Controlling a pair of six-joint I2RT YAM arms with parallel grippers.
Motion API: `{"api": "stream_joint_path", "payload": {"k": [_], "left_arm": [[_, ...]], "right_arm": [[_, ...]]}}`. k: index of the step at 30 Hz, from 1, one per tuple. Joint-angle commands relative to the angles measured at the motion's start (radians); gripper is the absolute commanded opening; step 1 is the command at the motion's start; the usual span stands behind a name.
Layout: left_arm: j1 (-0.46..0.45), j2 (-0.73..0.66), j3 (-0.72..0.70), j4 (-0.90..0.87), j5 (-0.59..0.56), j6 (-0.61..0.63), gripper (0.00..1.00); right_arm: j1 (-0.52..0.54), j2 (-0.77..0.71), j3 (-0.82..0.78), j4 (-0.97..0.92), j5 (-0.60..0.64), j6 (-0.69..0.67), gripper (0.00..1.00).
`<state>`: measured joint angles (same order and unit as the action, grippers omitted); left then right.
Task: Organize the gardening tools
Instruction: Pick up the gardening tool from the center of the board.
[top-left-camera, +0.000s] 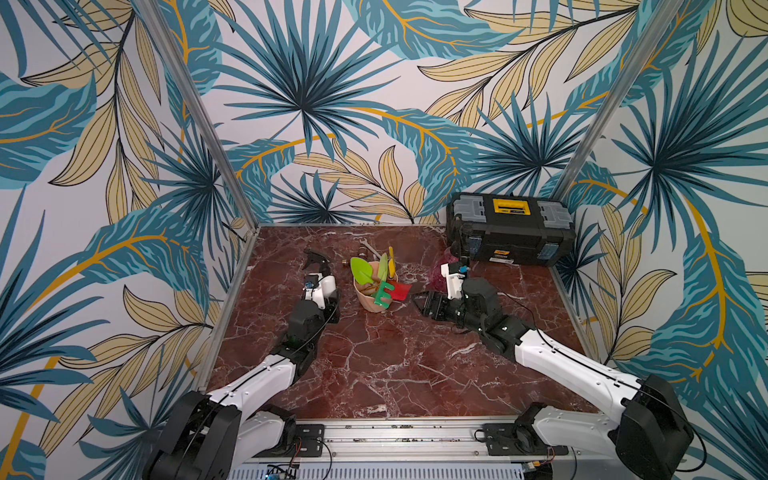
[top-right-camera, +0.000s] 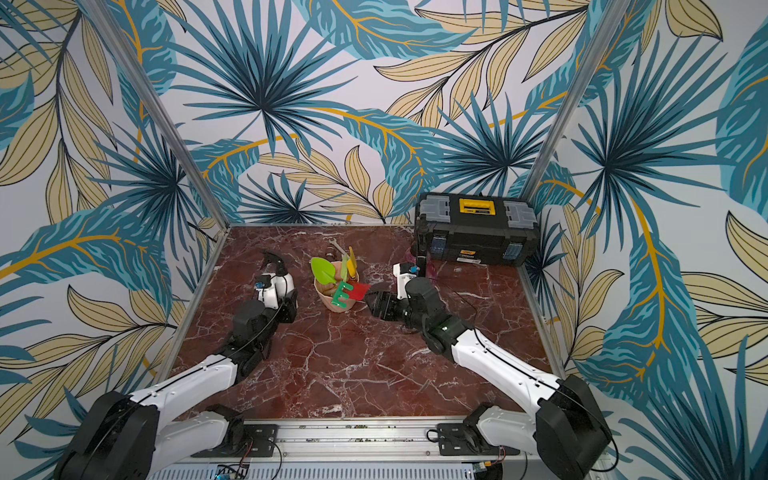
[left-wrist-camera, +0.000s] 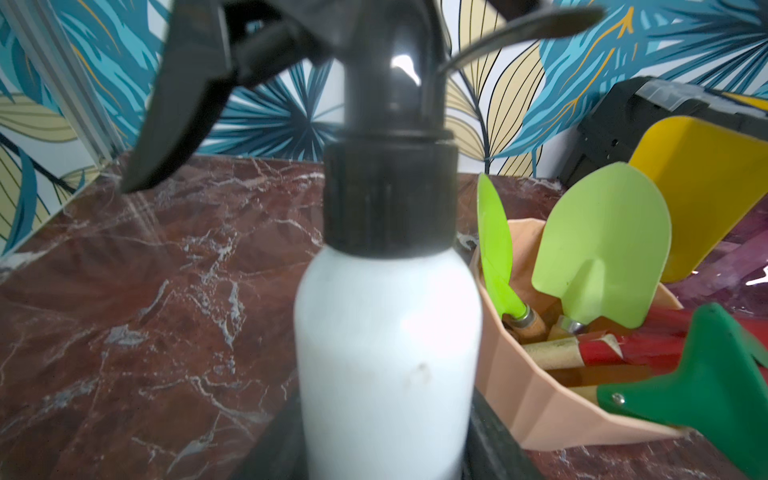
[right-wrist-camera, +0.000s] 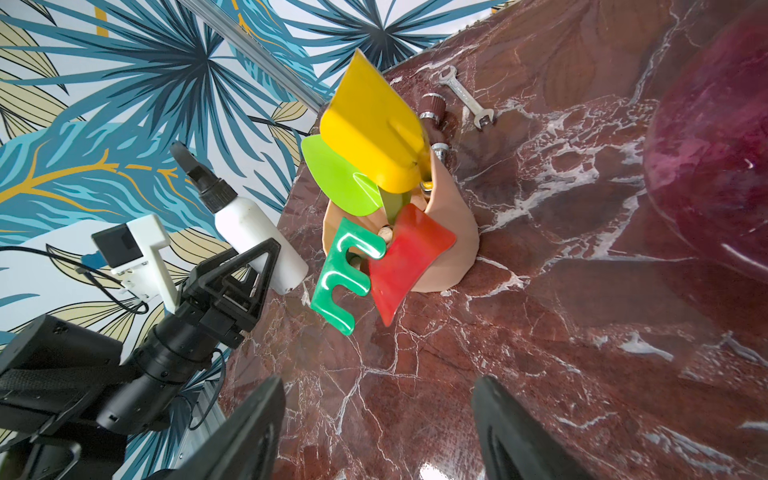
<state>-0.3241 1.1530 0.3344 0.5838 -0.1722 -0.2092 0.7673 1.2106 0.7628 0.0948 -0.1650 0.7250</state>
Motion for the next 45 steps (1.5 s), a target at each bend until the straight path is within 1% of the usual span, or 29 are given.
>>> {"api": "stream_joint_path", "payload": {"k": [1, 4, 6, 7, 8, 9, 11, 16, 22, 25, 28, 30, 32, 35, 39, 43, 45], "left_arm": [[-0.002, 0.049, -0.043, 0.335, 0.011, 0.059, 0.18], [-0.003, 0.144, -0.109, 0.56, 0.04, 0.068, 0.18], [-0.003, 0.248, -0.156, 0.77, 0.056, 0.082, 0.19], [-0.003, 0.285, -0.148, 0.809, 0.058, 0.087, 0.2], [-0.005, 0.304, -0.142, 0.796, 0.084, 0.103, 0.2], [-0.007, 0.335, -0.139, 0.819, 0.11, 0.112, 0.2], [-0.013, 0.375, -0.124, 0.826, 0.131, 0.133, 0.2], [-0.017, 0.412, -0.109, 0.826, 0.152, 0.16, 0.22], [-0.018, 0.423, -0.115, 0.826, 0.144, 0.149, 0.22], [-0.018, 0.394, -0.128, 0.826, 0.149, 0.15, 0.22], [-0.017, 0.34, -0.149, 0.826, 0.17, 0.149, 0.22], [-0.017, 0.301, -0.164, 0.826, 0.196, 0.149, 0.21], [-0.017, 0.266, -0.174, 0.824, 0.232, 0.145, 0.21], [-0.018, 0.222, -0.184, 0.824, 0.304, 0.144, 0.2], [-0.018, 0.168, -0.213, 0.824, 0.361, 0.155, 0.18], [-0.018, 0.118, -0.221, 0.775, 0.39, 0.176, 0.18], [-0.018, 0.086, -0.211, 0.717, 0.411, 0.182, 0.18]], "right_arm": [[0.0, 0.006, -0.026, 0.036, -0.016, -0.009, 0.75], [0.001, 0.007, -0.028, 0.043, -0.021, -0.008, 0.75], [0.0, 0.01, -0.029, 0.052, -0.03, -0.003, 0.75], [0.001, 0.013, -0.031, 0.055, -0.033, -0.003, 0.74], [0.001, 0.015, -0.031, 0.06, -0.038, 0.0, 0.74], [0.001, 0.018, -0.031, 0.061, -0.043, 0.001, 0.74], [0.001, 0.023, -0.033, 0.069, -0.053, 0.004, 0.74], [0.001, 0.018, -0.036, 0.072, -0.054, 0.007, 0.73], [0.001, 0.028, -0.011, 0.053, -0.065, -0.017, 0.73], [0.003, 0.051, 0.043, 0.006, -0.112, -0.081, 0.73], [0.013, 0.079, 0.12, -0.064, -0.141, -0.181, 0.73], [0.016, 0.117, 0.203, -0.133, -0.156, -0.277, 0.73], [0.058, 0.162, 0.296, -0.232, -0.162, -0.372, 0.73], [0.065, 0.236, 0.418, -0.311, -0.18, -0.484, 0.73], [0.071, 0.294, 0.569, -0.384, -0.268, -0.65, 0.73], [0.102, 0.361, 0.726, -0.463, -0.333, -0.75, 0.73], [0.129, 0.403, 0.798, -0.489, -0.329, -0.776, 0.76]]}}
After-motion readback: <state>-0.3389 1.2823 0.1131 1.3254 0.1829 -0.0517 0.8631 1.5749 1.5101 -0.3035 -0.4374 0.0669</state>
